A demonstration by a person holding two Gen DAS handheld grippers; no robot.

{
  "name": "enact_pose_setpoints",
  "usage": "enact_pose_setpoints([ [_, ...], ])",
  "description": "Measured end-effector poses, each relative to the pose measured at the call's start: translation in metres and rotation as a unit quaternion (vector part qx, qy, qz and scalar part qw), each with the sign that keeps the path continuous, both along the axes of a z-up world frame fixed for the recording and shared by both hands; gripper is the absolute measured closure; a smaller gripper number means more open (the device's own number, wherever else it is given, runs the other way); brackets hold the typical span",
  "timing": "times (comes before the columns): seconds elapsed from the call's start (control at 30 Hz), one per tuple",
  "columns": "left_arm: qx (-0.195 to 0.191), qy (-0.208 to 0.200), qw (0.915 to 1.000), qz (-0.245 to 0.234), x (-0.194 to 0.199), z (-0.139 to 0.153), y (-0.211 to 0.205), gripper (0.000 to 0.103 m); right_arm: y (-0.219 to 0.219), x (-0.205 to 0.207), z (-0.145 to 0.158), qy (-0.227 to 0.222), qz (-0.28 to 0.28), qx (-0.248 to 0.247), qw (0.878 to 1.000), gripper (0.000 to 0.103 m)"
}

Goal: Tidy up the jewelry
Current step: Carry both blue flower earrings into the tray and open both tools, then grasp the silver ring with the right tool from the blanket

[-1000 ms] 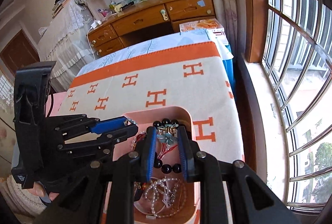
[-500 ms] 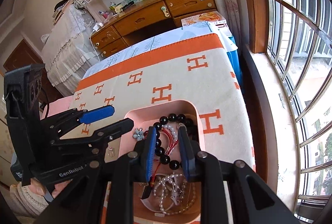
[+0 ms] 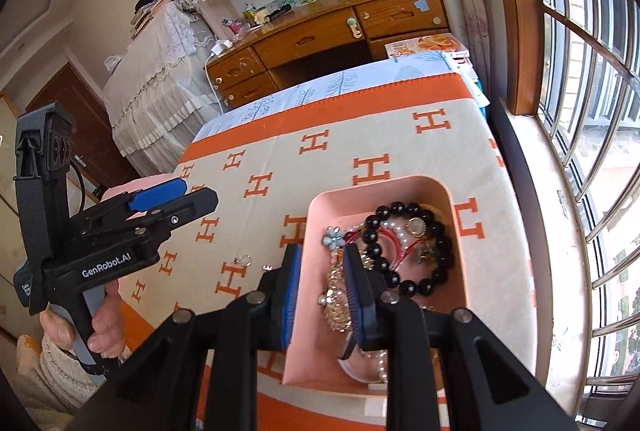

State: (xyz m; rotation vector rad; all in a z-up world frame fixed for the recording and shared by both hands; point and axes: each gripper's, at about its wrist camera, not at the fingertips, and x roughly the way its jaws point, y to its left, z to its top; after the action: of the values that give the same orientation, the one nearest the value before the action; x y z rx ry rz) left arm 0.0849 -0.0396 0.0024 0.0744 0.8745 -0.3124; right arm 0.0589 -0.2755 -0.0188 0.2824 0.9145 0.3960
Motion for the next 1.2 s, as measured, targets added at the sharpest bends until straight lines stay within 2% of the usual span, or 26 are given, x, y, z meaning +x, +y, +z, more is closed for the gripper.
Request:
enact_pose_setpoints([
  [0.23, 0.020, 0.005, 0.9985, 0.050, -0.015, -0.022, 0.052, 0.038, 0.057, -0.003, -0.013, 0.006, 0.043, -0.003, 0.999, 0.081],
  [0.4, 0.034, 0.012, 0.9975, 0.060, -0.022, -0.042, 0.076, 0.038, 0.091, 0.004, -0.034, 0.021, 0.039, -0.030, 0.999, 0.081],
  [0.7, 0.049, 0.028, 0.9984, 0.000, -0.032, -0.085, 0.079, 0.038, 0.126, 0.025, -0.068, 0.038, 0.011, -0.104, 0.994, 0.081],
  [0.87, 0.036, 0.039, 0.9980, -0.034, -0.030, -0.099, 0.077, 0.038, 0.133, 0.039, -0.086, 0.061, -0.007, -0.126, 0.990, 0.081],
  [1.0, 0.019, 0.041, 0.9974, -0.055, -0.025, -0.101, 0.078, 0.038, 0.137, 0.040, -0.087, 0.044, -0.012, -0.150, 0.988, 0.082],
  [1.1, 0.011, 0.045, 0.9961, -0.076, -0.017, -0.103, 0.076, 0.038, 0.140, 0.039, -0.087, 0.041, -0.007, -0.165, 0.985, 0.093],
  [1.2, 0.012, 0.052, 0.9942, -0.093, -0.005, -0.108, 0.071, 0.038, 0.138, 0.040, -0.086, 0.044, -0.006, -0.157, 0.987, 0.093],
])
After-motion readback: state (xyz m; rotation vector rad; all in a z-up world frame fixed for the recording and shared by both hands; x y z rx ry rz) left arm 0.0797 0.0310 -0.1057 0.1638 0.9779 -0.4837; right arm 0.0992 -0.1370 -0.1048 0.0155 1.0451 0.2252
